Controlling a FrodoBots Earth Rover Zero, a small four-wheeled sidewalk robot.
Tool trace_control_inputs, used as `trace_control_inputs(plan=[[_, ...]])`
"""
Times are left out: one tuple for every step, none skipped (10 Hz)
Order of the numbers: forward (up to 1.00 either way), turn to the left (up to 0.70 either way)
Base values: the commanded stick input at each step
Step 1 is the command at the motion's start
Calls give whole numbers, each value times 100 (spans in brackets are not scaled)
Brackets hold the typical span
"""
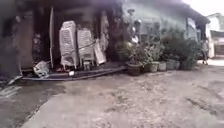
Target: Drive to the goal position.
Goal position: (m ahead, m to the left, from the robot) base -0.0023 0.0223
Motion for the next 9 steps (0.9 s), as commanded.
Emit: trace_control_inputs(plan=[[0,-45],[0,-45],[0,-45],[0,-45],[0,-45],[0,-45],[0,-45],[0,-45],[0,-45]])
